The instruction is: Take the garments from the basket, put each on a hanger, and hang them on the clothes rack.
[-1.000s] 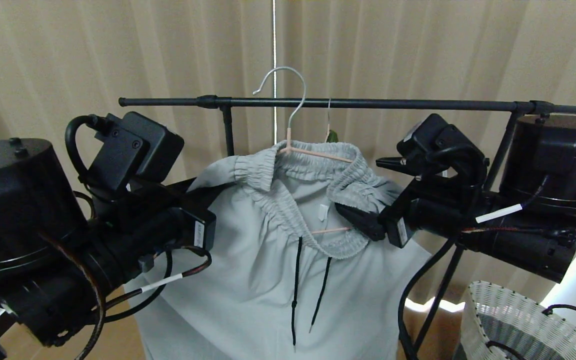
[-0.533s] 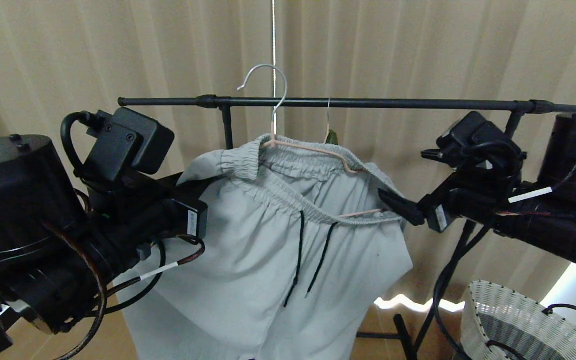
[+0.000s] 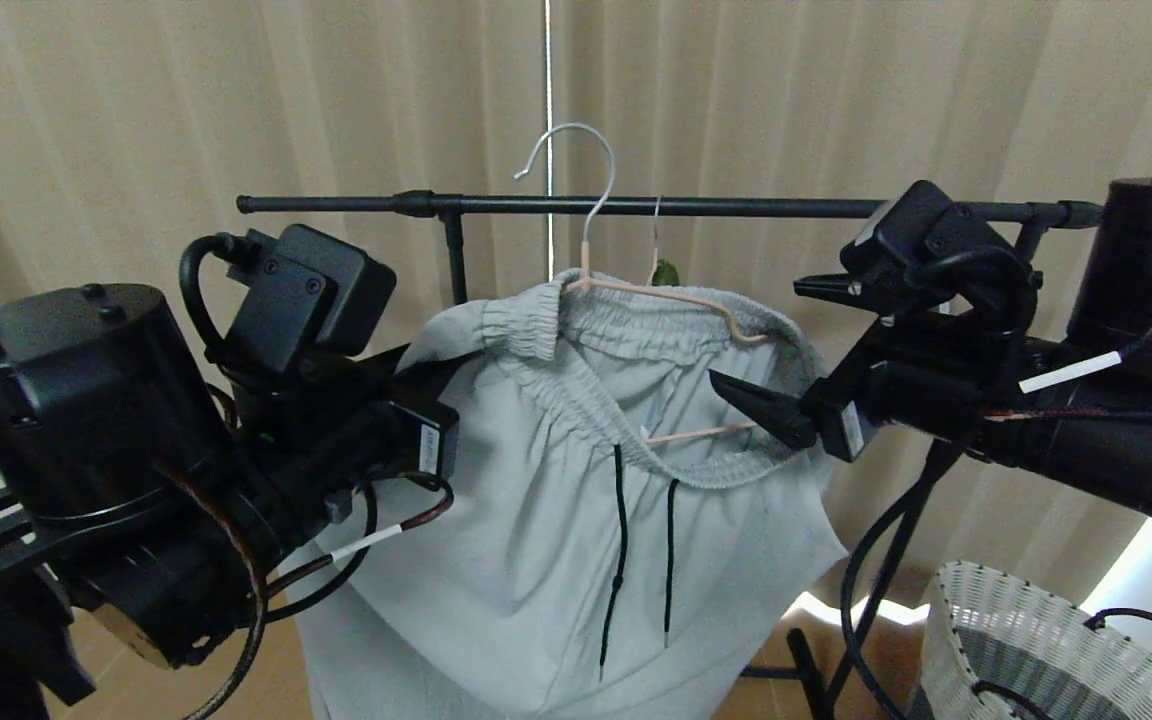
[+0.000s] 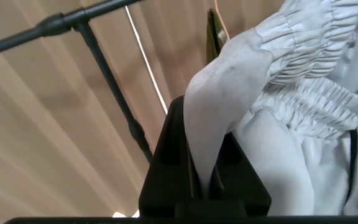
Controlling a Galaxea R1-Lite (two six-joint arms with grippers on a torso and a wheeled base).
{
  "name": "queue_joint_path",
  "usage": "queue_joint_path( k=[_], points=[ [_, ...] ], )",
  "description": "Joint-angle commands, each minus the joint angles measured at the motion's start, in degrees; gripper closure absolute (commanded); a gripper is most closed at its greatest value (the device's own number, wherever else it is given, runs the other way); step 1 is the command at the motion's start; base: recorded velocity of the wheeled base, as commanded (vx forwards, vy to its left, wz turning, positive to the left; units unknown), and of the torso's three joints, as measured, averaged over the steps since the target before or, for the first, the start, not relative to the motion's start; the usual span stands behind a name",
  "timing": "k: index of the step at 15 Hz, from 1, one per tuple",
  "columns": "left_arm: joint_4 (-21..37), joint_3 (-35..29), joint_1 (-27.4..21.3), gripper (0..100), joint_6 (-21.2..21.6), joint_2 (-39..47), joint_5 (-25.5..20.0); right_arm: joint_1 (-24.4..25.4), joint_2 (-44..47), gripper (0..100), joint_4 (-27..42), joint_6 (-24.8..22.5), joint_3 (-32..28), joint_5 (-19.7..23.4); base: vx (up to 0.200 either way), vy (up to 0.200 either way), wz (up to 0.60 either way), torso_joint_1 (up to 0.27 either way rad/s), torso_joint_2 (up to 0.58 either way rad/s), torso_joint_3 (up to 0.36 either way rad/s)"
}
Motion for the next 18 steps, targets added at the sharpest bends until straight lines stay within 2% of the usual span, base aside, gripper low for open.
queue_joint_path(
  k=[1, 3, 6, 10, 11, 18],
  points=[
    [-0.1, 0.6, -0.9, 100, 0.0, 0.9, 0.0, 0.6, 2.5, 0, -0.1, 0.0, -1.8, -0.1, 0.0, 0.0, 0.0, 0.0, 0.0, 0.0],
    [-0.2, 1.6, -1.3, 100, 0.6, 0.6, -0.1, 0.6, 4.8, 0, -0.1, 0.0, -4.2, -0.1, 0.0, 0.0, 0.0, 0.0, 0.0, 0.0],
    [-0.3, 3.0, -1.4, 100, 0.6, -0.9, -0.5, 0.7, 6.2, 0, -0.5, 0.0, -4.5, 0.0, 0.0, 0.0, 0.0, 0.0, 0.0, 0.0],
    [-4.7, 6.0, -2.4, 100, 1.0, -2.1, -0.8, 0.6, 7.6, 0, -0.8, 0.0, -4.4, 0.0, 0.0, 0.0, 0.0, 0.0, 0.0, 0.0],
    [-5.2, 6.7, -2.6, 100, 1.1, -2.1, -0.8, 0.7, 7.7, 100, -1.0, 0.1, -4.6, 0.1, 0.0, 0.0, 0.0, 0.0, 0.0, 0.0],
    [-5.3, 8.1, -2.4, 100, 1.2, -2.2, -0.7, 0.7, 7.5, 100, -1.0, 0.1, -4.3, 0.1, 0.0, 0.0, 0.0, 0.0, 0.0, 0.0]
  ],
)
